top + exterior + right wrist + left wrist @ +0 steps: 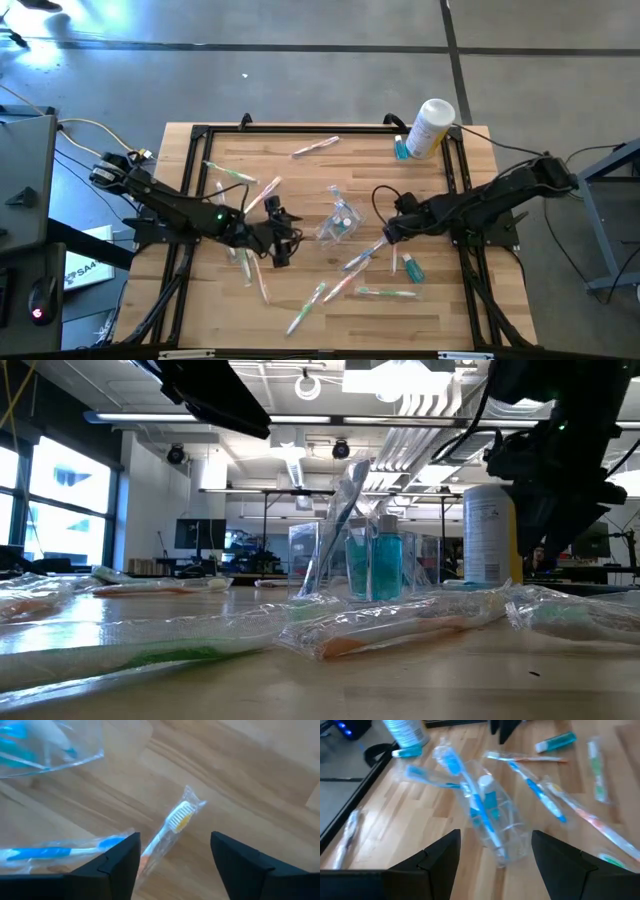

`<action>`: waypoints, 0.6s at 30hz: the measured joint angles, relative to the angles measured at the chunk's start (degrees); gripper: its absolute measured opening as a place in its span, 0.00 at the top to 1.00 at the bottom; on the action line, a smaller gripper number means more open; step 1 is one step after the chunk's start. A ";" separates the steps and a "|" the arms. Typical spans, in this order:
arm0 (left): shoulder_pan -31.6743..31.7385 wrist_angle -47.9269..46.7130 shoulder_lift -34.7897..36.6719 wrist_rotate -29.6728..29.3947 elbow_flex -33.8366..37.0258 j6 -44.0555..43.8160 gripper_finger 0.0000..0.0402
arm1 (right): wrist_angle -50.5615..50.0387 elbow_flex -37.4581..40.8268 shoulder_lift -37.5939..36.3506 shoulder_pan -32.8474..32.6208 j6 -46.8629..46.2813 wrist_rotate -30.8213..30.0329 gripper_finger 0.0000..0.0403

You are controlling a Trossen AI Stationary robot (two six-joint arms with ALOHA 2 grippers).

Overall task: Pick & Place toothbrushing station
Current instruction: Put the orange toothbrush into the transparent organizer

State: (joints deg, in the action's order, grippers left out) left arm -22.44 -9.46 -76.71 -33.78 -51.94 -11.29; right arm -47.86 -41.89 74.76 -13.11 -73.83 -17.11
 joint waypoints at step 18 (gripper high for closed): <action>-1.96 -0.21 0.00 -0.39 0.00 5.50 0.41 | 4.47 -0.29 15.45 4.11 2.09 1.61 0.45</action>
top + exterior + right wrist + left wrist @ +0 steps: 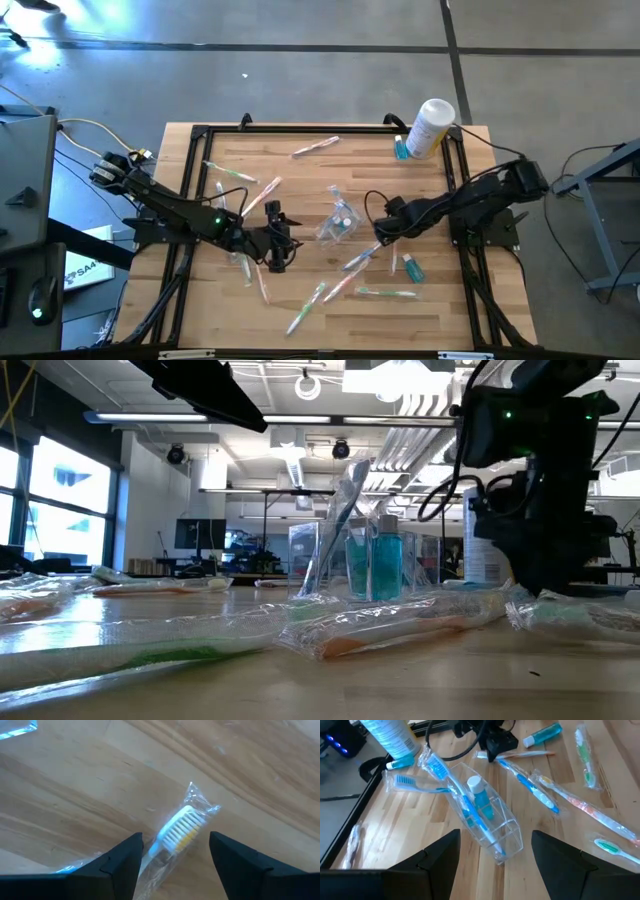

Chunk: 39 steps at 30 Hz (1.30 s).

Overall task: Pick & Place toothbrushing station
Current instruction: Put the orange toothbrush into the transparent organizer

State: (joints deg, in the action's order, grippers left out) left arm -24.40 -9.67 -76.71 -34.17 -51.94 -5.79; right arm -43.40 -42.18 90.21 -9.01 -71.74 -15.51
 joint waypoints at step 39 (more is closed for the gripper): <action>-0.01 0.11 -0.04 0.15 -0.07 -0.05 0.41 | 0.38 -1.27 -23.78 -8.27 17.10 -27.12 0.99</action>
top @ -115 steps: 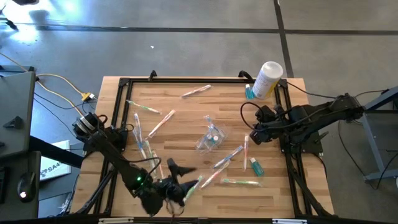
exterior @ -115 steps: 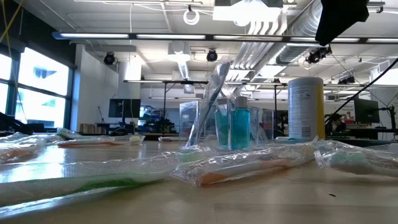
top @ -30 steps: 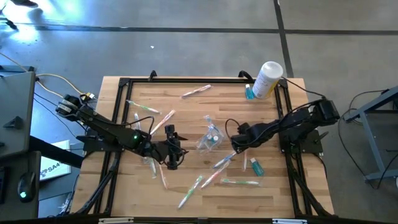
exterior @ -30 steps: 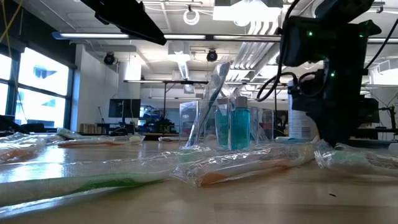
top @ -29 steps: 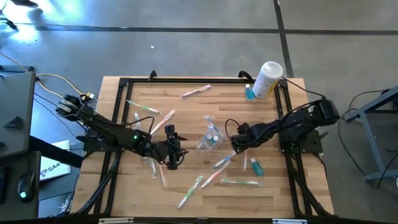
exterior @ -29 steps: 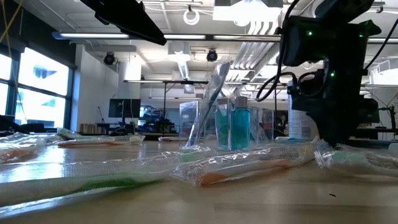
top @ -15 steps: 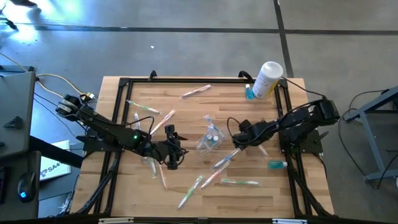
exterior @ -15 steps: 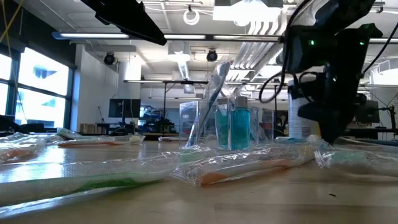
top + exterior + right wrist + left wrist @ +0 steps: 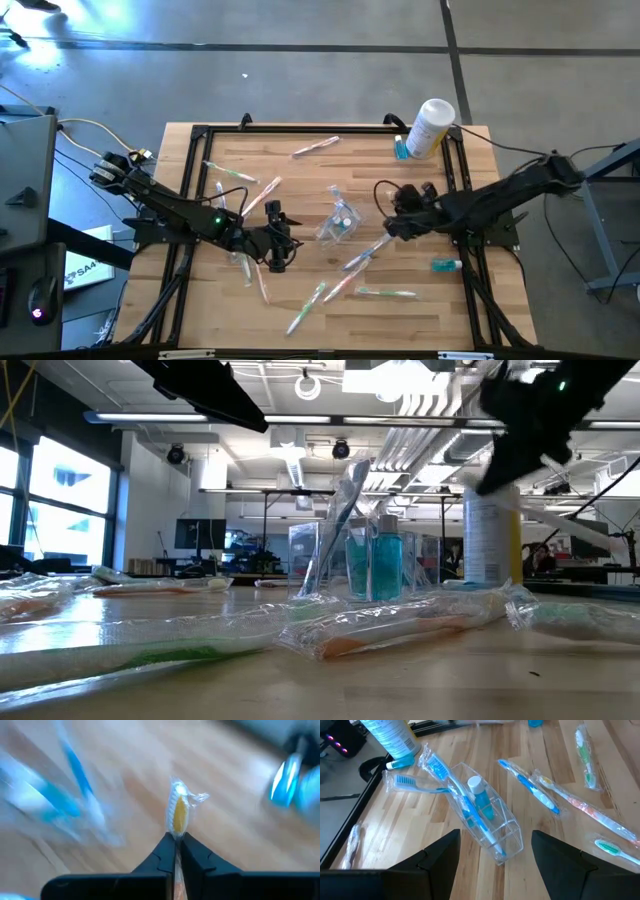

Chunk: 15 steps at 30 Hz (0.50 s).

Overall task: Pick & Place toothbrushing station
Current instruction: Put the orange toothbrush into the transparent organizer

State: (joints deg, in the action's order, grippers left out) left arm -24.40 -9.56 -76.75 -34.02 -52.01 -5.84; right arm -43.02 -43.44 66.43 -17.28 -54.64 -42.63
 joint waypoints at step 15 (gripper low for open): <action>0.00 0.00 0.00 -0.02 0.00 -0.01 0.41 | 63.72 9.99 -4.08 -7.93 59.40 -7.27 0.99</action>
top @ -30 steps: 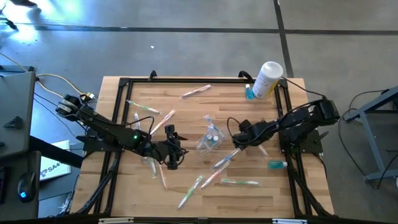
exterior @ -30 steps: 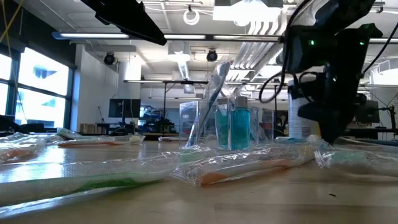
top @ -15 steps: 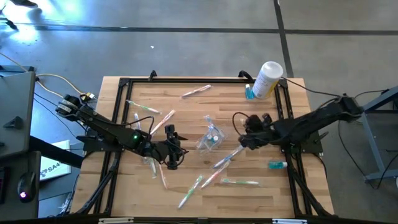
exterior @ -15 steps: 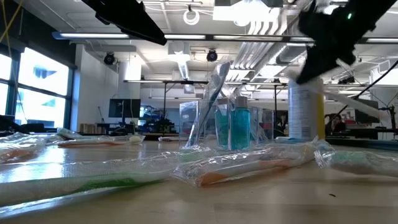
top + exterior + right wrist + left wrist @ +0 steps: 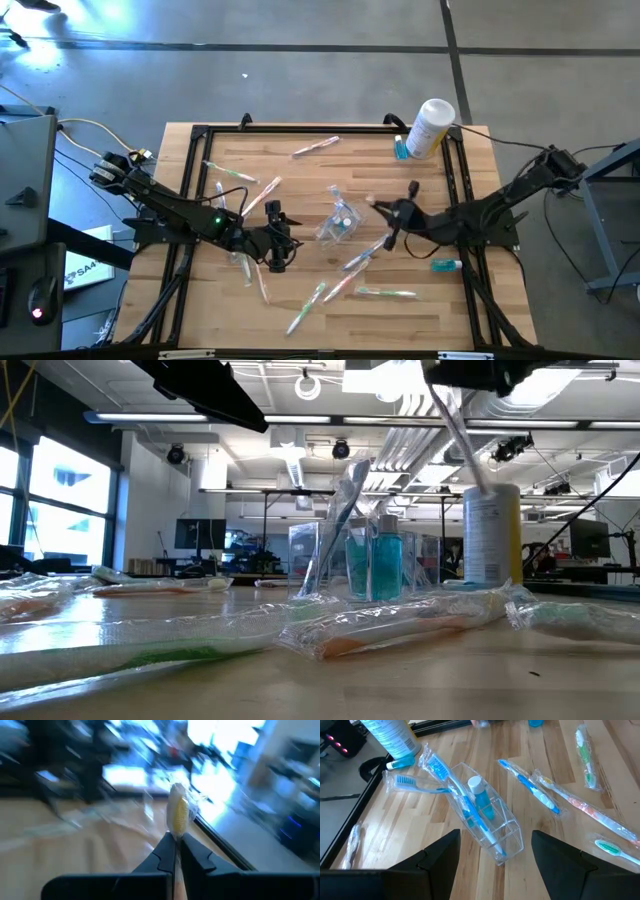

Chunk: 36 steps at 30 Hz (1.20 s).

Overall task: Pick & Place toothbrushing station
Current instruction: Put the orange toothbrush into the transparent organizer

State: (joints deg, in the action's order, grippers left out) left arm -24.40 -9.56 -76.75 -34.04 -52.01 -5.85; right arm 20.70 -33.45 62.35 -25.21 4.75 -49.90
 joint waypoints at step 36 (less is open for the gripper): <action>0.00 0.00 0.00 0.12 0.00 0.00 0.41 | 58.01 19.78 14.44 28.64 -2.13 45.24 0.99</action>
State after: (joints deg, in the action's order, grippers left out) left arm -24.40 -9.56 -76.75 -33.92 -52.01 -5.85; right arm 78.71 -13.67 76.79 3.42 2.62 -4.66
